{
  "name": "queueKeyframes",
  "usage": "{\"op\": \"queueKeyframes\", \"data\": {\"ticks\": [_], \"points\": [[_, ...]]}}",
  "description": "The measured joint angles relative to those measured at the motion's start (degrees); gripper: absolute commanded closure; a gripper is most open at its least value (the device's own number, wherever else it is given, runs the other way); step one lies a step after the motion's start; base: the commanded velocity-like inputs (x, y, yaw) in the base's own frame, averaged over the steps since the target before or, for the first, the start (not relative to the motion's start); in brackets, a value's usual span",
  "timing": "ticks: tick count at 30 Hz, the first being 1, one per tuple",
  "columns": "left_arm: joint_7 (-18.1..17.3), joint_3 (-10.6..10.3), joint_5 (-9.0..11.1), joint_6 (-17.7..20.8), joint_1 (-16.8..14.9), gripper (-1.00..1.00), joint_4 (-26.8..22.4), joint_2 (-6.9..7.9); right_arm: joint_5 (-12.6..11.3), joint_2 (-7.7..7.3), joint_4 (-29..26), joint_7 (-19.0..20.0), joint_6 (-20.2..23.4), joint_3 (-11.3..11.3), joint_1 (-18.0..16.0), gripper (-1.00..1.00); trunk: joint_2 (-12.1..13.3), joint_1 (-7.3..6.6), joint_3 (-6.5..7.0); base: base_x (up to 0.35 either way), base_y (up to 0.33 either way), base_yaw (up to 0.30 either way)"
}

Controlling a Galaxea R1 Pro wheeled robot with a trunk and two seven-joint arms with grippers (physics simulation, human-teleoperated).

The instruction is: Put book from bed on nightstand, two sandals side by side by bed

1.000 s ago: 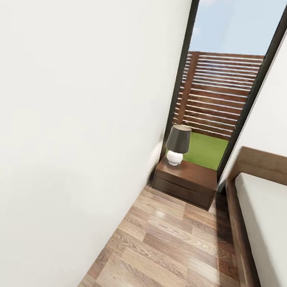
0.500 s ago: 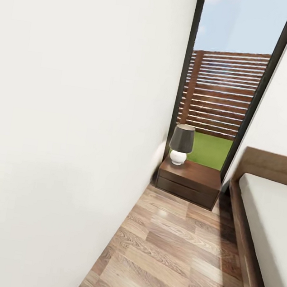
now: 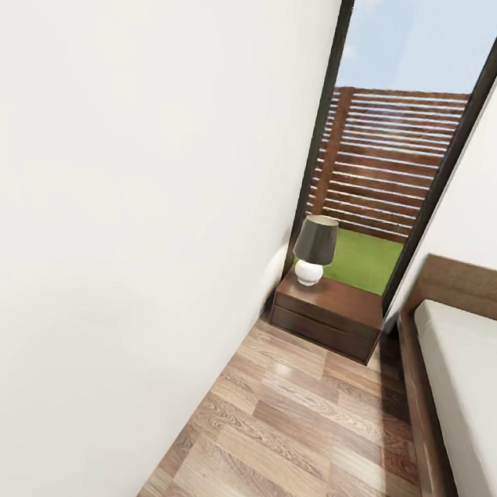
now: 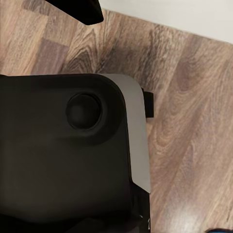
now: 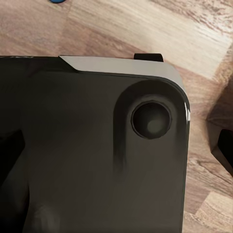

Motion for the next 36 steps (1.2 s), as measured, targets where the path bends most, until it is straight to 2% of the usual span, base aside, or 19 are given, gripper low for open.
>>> {"op": "queueKeyframes", "data": {"ticks": [36], "points": [[0.0, 0.0, 0.0, -0.1, 0.0, -1.0, 0.0, -0.05, 0.0, 0.0, 0.0, 0.0, 0.0, -0.1, 0.0, -1.0, 0.0, 0.0, 0.0, 0.0, 0.018, 0.0]]}}
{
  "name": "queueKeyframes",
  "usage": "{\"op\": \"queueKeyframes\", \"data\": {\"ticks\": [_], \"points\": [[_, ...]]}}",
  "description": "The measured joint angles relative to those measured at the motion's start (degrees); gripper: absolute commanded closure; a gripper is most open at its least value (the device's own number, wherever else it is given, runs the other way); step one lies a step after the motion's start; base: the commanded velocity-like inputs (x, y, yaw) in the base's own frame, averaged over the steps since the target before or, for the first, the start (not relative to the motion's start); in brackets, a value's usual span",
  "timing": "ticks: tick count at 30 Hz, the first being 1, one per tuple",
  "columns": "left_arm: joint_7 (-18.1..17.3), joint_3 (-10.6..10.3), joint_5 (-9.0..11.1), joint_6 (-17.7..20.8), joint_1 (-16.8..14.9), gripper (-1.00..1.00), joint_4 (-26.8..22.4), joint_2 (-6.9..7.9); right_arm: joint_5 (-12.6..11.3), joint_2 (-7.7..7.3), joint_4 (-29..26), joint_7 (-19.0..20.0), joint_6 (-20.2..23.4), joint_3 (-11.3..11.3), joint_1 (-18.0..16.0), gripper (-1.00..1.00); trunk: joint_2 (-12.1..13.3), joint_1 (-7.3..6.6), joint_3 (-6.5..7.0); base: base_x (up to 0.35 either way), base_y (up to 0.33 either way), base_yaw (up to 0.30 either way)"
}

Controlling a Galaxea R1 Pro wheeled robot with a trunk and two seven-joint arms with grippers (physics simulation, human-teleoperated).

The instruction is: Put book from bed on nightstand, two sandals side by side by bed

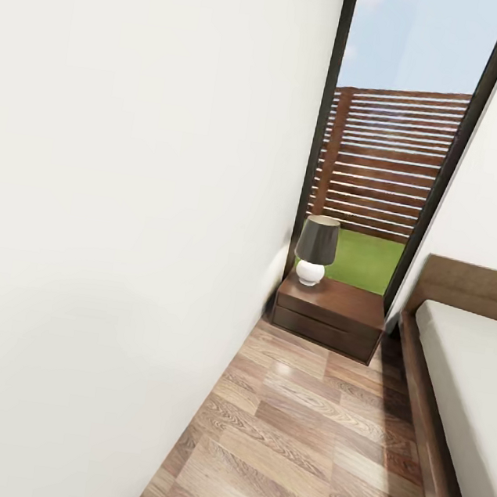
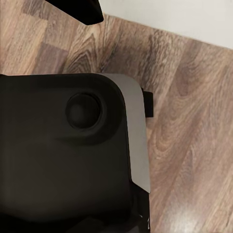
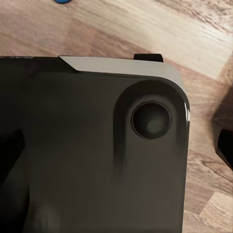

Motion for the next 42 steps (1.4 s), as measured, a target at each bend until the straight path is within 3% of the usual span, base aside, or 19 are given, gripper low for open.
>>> {"op": "queueKeyframes", "data": {"ticks": [11, 17, 22, 26, 27, 33, 42], "points": [[0.0, 0.0, 0.0, 0.0, 0.0, -1.0, 0.0, 0.0, -0.3, -0.02, -3.8, -0.5, 0.4, -0.3, -0.2, -1.0, 0.0, 0.0, 0.01, 0.0, 0.0, 0.0], [0.1, 0.0, 0.0, 0.0, 0.0, -1.0, 0.0, 0.0, -0.4, 0.62, -6.3, -1.0, 0.8, -0.3, -2.3, -1.0, 0.0, 0.0, 0.01, 0.0, 0.0, 0.0], [0.0, 0.0, 0.0, 0.0, 0.0, -1.0, 0.0, -0.01, -0.4, 1.78, -7.1, -3.5, 1.8, -0.3, -6.3, -1.0, 0.0, 0.0, 0.01, 0.0, 0.0, 0.0], [0.0, 0.0, 0.0, 0.0, 0.0, -1.0, 0.0, -0.01, -0.4, 2.64, -7.3, -6.0, 5.1, -0.3, -8.7, -1.0, 0.0, 0.0, 0.01, 0.0, 0.0, 0.0], [0.0, -0.1, 0.0, 0.0, 0.0, -1.0, 0.0, -0.01, -0.4, 3.05, -7.4, -7.3, 7.9, -0.3, -10.4, -1.0, 0.0, 0.0, 0.02, 0.0, 0.0, 0.0], [0.0, -0.1, 0.0, 0.0, 0.0, -1.0, 0.0, 0.01, -0.4, 3.82, -7.7, -9.1, 13.1, -0.3, -14.9, -1.0, 0.0, 0.0, 0.01, 0.0, 0.0, 0.0], [0.0, -0.1, 0.0, 0.0, 0.0, -1.0, 0.0, 0.0, -0.5, 4.63, -7.7, -9.9, 15.3, -0.4, -19.6, -1.0, 0.0, 0.0, 0.01, 0.0, 0.0, 0.0]]}}
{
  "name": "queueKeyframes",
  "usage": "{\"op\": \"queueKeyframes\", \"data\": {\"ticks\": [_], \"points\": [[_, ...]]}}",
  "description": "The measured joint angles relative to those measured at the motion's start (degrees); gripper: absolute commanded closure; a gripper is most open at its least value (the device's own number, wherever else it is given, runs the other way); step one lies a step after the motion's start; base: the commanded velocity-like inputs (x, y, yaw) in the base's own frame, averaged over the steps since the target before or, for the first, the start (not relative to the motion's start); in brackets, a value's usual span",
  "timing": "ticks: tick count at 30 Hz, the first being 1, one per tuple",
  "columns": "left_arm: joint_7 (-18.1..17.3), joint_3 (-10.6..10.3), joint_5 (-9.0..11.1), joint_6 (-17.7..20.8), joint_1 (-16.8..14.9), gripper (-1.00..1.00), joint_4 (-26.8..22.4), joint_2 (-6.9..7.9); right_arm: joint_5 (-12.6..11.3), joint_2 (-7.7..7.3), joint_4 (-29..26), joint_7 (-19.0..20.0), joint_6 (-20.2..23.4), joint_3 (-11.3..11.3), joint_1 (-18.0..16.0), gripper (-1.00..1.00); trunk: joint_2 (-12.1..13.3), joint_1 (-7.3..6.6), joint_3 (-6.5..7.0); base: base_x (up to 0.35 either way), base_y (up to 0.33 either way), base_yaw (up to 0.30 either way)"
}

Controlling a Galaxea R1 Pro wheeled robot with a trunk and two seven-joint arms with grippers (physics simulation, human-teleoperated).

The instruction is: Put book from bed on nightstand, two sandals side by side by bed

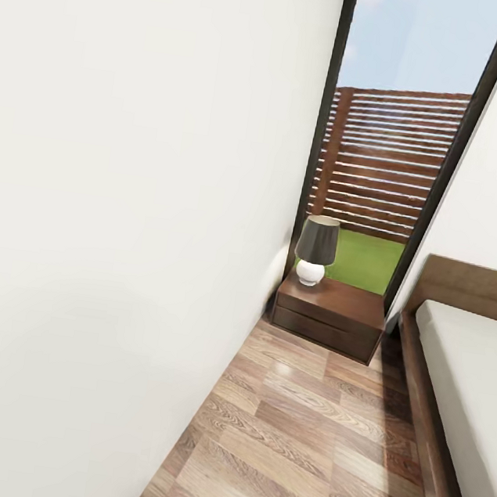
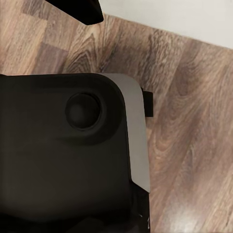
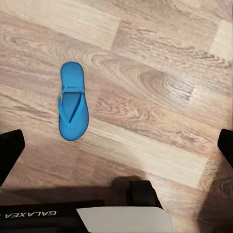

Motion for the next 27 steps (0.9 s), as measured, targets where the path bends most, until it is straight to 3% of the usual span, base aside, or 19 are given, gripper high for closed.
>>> {"op": "queueKeyframes", "data": {"ticks": [18, 22, 26, 27], "points": [[0.0, -0.1, -0.1, 1.2, -0.4, -1.0, -4.5, -0.01, 0.0, 1.55, 0.0, -0.3, 4.9, -0.1, -3.8, -1.0, 0.0, 0.0, 0.0, 0.0, 0.0, 0.0], [0.1, -0.2, -0.1, 4.1, -1.1, -1.0, -7.7, -0.03, 0.0, 1.69, 0.1, -0.3, 5.1, -0.1, -3.9, -1.0, 0.0, 0.0, 0.0, 0.0, 0.0, 0.0], [0.2, -1.7, -0.1, 12.7, -2.0, -1.0, -15.2, -0.03, -0.1, 1.74, 0.4, -0.3, 5.3, -0.2, -4.0, -1.0, 0.0, 0.0, 0.0, 0.0, 0.0, 0.0], [0.2, -1.8, -0.1, 12.7, -2.0, -1.0, -15.3, -0.03, -0.1, 1.74, 0.4, -0.3, 5.3, -0.2, -4.0, -1.0, 0.0, 0.0, 0.0, 0.0, 0.0, 0.0]]}}
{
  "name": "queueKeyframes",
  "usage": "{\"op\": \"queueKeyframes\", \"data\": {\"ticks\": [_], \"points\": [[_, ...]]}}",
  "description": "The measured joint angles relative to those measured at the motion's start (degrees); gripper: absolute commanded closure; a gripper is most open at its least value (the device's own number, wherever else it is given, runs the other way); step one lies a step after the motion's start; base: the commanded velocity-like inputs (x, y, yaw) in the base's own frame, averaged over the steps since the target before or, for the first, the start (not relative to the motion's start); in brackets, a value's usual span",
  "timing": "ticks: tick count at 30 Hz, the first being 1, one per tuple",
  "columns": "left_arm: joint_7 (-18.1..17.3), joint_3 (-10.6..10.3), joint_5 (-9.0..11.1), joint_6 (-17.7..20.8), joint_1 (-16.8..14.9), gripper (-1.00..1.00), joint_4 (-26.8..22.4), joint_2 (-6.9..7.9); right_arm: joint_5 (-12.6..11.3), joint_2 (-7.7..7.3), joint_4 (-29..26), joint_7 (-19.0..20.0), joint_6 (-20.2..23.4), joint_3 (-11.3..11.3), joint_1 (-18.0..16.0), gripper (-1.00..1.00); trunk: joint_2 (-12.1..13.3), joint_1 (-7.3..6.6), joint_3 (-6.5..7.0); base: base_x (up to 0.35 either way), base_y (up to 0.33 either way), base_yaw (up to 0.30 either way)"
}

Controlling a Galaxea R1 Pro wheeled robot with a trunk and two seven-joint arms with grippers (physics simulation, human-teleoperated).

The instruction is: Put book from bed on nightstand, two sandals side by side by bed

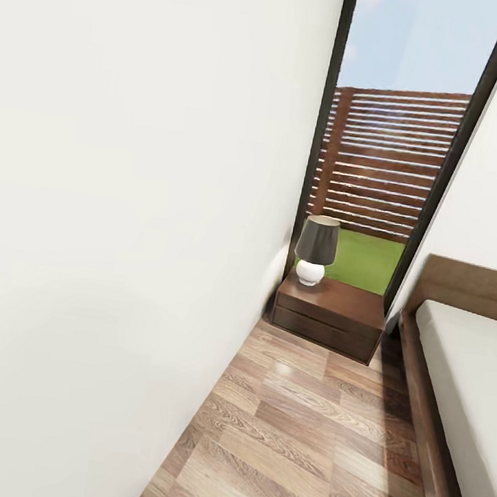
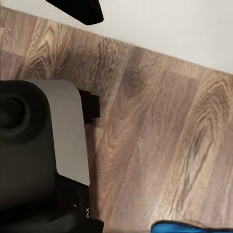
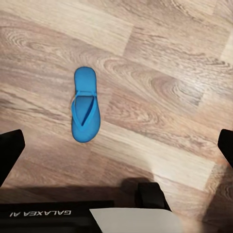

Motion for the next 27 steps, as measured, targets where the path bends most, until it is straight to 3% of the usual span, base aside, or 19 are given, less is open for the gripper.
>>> {"op": "queueKeyframes", "data": {"ticks": [6, 7, 12, 16, 20, 27], "points": [[0.1, -6.6, -0.4, 11.7, -0.4, -1.0, -13.4, -0.05, 0.0, 0.02, 0.5, 0.0, 0.0, 0.0, 0.0, -1.0, 0.0, 0.0, 0.0, 0.0, 0.0, 0.0], [0.1, -6.6, -0.4, 11.8, -0.4, -1.0, -13.5, -0.05, 0.0, 0.02, 0.5, 0.0, 0.0, 0.0, 0.0, -1.0, 0.0, 0.0, 0.0, 0.0, 0.0, 0.0], [0.1, -8.6, -0.6, 19.1, -1.7, -1.0, -22.7, -0.12, 0.0, -0.05, 0.6, 0.0, 0.0, 0.0, 0.0, -1.0, 0.0, 0.0, 0.0, 0.0, 0.0, 0.0], [0.1, -9.1, -0.7, 21.6, -3.7, -1.0, -25.4, -0.17, 0.0, -0.1, 0.6, 0.0, -0.1, 0.1, 0.0, -1.0, 0.0, 0.0, 0.01, 0.0, 0.0, 0.0], [0.0, -9.7, -0.8, 22.8, -6.3, -1.0, -25.3, -0.18, 0.0, -0.12, 0.7, 0.0, -0.2, 0.1, 0.0, -1.0, 0.0, 0.0, 0.0, 0.0, 0.0, 0.0], [-0.2, -12.1, -0.8, 22.2, -10.7, -1.0, -17.2, -0.85, 0.1, -0.15, 0.7, 0.1, -0.4, 0.3, 0.0, -1.0, 0.0, 0.0, 0.0, 0.0, 0.0, 0.0]]}}
